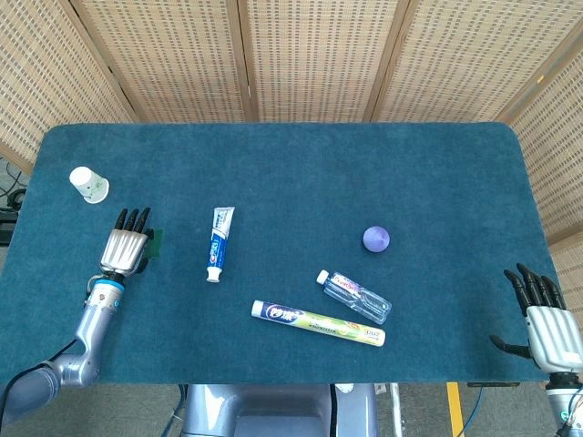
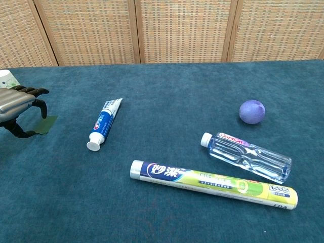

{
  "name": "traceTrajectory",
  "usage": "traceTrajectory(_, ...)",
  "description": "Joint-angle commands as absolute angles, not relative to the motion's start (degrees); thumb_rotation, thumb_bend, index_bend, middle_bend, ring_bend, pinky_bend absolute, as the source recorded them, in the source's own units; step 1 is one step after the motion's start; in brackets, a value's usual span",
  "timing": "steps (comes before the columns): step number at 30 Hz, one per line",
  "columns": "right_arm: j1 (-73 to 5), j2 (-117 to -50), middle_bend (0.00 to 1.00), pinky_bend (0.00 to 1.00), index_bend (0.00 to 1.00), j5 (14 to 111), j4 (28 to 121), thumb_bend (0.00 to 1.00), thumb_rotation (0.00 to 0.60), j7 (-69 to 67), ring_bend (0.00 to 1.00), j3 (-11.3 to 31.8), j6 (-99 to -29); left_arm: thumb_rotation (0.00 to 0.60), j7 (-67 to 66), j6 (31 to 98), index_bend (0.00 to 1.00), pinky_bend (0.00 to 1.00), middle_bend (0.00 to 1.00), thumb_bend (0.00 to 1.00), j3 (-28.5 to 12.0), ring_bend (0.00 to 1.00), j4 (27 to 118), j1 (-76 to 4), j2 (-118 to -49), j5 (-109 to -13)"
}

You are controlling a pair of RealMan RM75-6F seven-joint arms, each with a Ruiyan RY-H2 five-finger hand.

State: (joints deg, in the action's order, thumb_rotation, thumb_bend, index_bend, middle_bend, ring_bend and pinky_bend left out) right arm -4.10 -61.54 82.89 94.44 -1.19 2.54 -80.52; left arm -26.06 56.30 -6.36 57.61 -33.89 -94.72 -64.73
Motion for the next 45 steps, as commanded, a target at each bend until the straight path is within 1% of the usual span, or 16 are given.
traceTrajectory(1,-4.1,-61.6,0.00,0.00,0.00,82.9,94.4,0.15,0.600,-1.2,0.00,2.6,-80.6,0.600,-26.2,56.0,0.37,0.00,0.00,0.32,-6.3,0.00,57.3,-33.9,-94.9,-64.8)
traceTrajectory(20,-4.1,-61.3,0.00,0.00,0.00,82.7,94.4,0.14,0.600,-1.8,0.00,2.9,-80.6,0.600,-27.3,54.7,0.37,0.00,0.00,0.32,-6.7,0.00,54.6,-34.2,-96.7,-64.7)
traceTrajectory(31,-4.0,-61.2,0.00,0.00,0.00,82.9,94.6,0.14,0.600,-2.1,0.00,2.7,-80.5,0.600,-27.1,54.7,0.37,0.00,0.00,0.36,-7.0,0.00,52.3,-34.3,-97.9,-65.2)
traceTrajectory(39,-4.1,-61.2,0.00,0.00,0.00,82.8,94.6,0.14,0.600,-2.1,0.00,2.7,-80.3,0.600,-26.0,54.8,0.40,0.00,0.00,0.37,-7.2,0.00,51.8,-34.4,-98.4,-65.9)
traceTrajectory(45,-4.1,-61.1,0.00,0.00,0.00,82.7,94.6,0.14,0.600,-2.2,0.00,2.7,-80.3,0.600,-25.4,54.3,0.47,0.00,0.00,0.41,-7.2,0.00,52.0,-34.4,-98.2,-66.3)
